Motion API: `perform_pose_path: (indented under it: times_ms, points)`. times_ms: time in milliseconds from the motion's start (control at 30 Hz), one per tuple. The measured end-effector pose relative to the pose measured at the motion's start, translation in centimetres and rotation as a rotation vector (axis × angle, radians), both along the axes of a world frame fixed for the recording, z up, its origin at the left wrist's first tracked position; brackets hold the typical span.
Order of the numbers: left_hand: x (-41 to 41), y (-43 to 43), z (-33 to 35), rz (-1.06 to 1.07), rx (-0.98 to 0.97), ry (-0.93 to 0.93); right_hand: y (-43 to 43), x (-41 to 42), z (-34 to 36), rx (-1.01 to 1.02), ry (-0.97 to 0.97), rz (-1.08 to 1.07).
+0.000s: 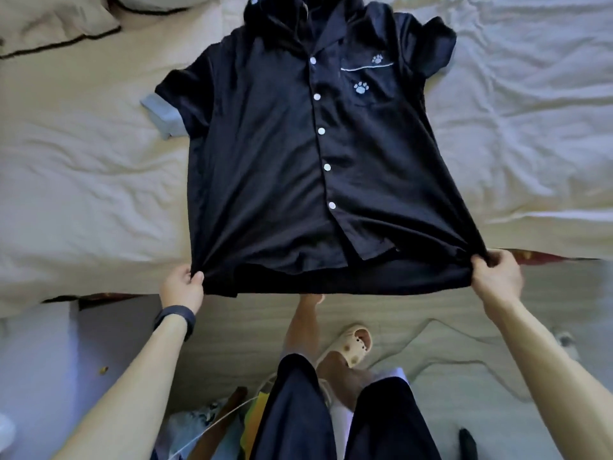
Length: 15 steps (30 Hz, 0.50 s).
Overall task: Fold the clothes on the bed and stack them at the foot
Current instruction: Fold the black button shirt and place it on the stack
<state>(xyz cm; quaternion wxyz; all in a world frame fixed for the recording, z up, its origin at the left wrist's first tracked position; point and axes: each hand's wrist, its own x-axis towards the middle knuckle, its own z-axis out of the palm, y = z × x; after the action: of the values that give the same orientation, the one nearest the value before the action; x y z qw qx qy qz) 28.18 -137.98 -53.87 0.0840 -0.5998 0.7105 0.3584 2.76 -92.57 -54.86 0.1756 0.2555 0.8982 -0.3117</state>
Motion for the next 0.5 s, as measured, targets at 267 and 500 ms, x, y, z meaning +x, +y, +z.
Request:
perform_pose_path:
  times_ms: [267,500]
  points:
    - [-2.5,3.5,-2.4,0.138,-0.186,-0.08,-1.6,3.4,-2.8,0.049,-0.134,0.029]
    - [-5.1,10.5,-5.4,-0.401,-0.379,-0.068,-7.0,5.4,-4.2,0.193,0.374,0.73]
